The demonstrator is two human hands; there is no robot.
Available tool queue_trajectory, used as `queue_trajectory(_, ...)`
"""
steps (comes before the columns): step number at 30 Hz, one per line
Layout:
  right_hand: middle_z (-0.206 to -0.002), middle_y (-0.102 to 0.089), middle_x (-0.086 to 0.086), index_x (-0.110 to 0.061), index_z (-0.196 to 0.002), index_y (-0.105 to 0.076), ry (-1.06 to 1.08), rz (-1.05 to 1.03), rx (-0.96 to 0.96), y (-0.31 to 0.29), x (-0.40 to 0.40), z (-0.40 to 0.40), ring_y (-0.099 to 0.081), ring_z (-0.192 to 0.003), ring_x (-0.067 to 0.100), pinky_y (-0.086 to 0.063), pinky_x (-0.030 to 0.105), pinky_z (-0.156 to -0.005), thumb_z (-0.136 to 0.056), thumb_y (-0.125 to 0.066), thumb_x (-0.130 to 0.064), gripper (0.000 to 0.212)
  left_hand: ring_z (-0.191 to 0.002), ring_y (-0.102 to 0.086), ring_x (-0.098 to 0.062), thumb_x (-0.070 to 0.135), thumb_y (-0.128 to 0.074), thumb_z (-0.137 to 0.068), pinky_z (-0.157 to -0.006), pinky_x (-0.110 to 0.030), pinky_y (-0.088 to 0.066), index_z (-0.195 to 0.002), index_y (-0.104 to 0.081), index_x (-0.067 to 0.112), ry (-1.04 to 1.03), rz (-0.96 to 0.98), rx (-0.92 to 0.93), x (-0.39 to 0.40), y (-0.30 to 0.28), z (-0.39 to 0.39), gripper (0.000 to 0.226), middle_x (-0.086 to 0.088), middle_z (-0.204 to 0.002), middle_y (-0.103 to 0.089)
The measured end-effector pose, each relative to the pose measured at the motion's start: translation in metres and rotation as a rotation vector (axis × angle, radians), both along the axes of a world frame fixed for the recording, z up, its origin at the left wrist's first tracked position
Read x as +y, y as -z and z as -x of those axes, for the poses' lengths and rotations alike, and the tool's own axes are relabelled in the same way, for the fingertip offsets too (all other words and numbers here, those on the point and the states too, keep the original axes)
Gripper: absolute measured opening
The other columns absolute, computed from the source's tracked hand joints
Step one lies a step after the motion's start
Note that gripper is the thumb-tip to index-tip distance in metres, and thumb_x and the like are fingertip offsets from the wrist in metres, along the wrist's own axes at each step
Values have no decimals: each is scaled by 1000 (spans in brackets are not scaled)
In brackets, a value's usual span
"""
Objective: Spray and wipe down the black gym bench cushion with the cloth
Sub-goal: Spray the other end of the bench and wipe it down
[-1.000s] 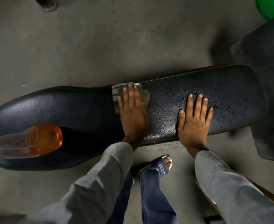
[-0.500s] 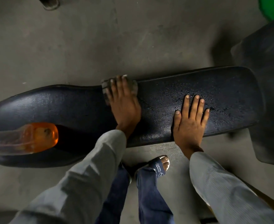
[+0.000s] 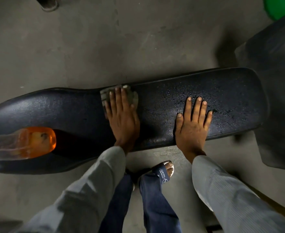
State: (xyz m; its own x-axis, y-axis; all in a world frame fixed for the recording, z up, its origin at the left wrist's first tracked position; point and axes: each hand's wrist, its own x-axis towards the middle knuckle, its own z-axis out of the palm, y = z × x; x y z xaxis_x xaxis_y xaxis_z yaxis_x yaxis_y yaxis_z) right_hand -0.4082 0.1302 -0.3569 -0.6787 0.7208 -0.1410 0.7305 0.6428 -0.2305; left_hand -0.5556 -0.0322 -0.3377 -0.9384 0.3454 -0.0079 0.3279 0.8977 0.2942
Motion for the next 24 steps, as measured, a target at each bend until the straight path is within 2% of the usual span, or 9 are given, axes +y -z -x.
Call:
queue_trajectory(3, -183, -4, 12, -22, -175, -6, -2, -2, 9, 0, -1, 0, 0, -170, 32, -4, 59, -137, -117, -20, -45, 65, -165, -11, -34, 33, -32, -109, -133, -57, -10, -168, -20, 8, 14, -31, -16, 38, -1, -8, 65, -13, -177, -18)
queue_trajectory(6, -183, -3, 12, -22, -175, -6, 0, 1, 2, 0, -1, -1, 1, -170, 32, -5, 60, -136, -116, -21, -45, 65, -166, -6, -31, 30, -36, -109, -132, -57, -12, -169, -18, 9, 345, -54, -87, 39, -4, -70, 66, -12, -178, -12)
queue_trajectory(8, -183, -3, 12, -23, -175, -5, -2, 8, -2, 0, 0, -1, 1, -170, 32, -5, 60, -136, -116, -21, -45, 65, -166, -7, -27, 28, -49, -107, -133, -55, -15, -169, -21, 10, 469, -36, -74, 9, -1, -98, 70, -9, -178, -13)
queue_trajectory(10, -183, -2, 12, -23, -175, -5, -1, 11, -4, 0, 0, 0, 1, -170, 32, -6, 60, -136, -116, -20, -46, 66, -166, -11, -26, 26, -58, -104, -132, -56, -19, -168, -26, 11, 411, -23, -56, -27, 3, -100, 72, -7, -178, -17)
queue_trajectory(13, -183, -3, 12, -22, -175, -5, 1, 0, -3, 1, 0, 0, 0, -170, 33, -5, 60, -137, -116, -20, -46, 66, -165, -14, -26, 30, -48, -107, -131, -57, -19, -167, -28, 12, 241, 13, -17, -50, 0, -66, 66, -7, -176, -22)
queue_trajectory(16, -183, -3, 12, -22, -175, -5, 2, -11, 0, 3, -1, 0, 0, -170, 33, -4, 59, -137, -116, -20, -46, 66, -166, -10, -27, 35, -34, -111, -133, -54, -13, -169, -20, 13, 63, 16, -24, -14, 0, -20, 64, -7, -178, -17)
queue_trajectory(18, -183, -3, 12, -22, -175, -5, -2, -19, 5, 3, -1, 0, 0, -170, 32, -3, 59, -137, -116, -20, -46, 66, -165, -10, -31, 36, -32, -110, -132, -56, -12, -169, -19, 12, 51, 5, -24, 22, 2, -9, 65, -10, -178, -17)
queue_trajectory(21, -183, -3, 13, -21, -175, -5, -6, -32, -6, 3, -1, 0, 0, -170, 33, -4, 59, -137, -116, -20, -45, 65, -166, -6, -32, 35, -33, -111, -133, -57, -10, -169, -16, 11, 292, 5, -51, 61, 5, -34, 66, -12, -178, -13)
queue_trajectory(24, -183, 0, 13, -22, -175, -3, -25, 10, -18, -1, 1, -1, 3, -170, 32, -2, 59, -137, -115, -18, -45, 66, -166, -5, -29, 40, -27, -112, -133, -56, -12, -170, -11, 13, 534, 45, -107, 52, 3, -69, 66, -12, -178, -11)
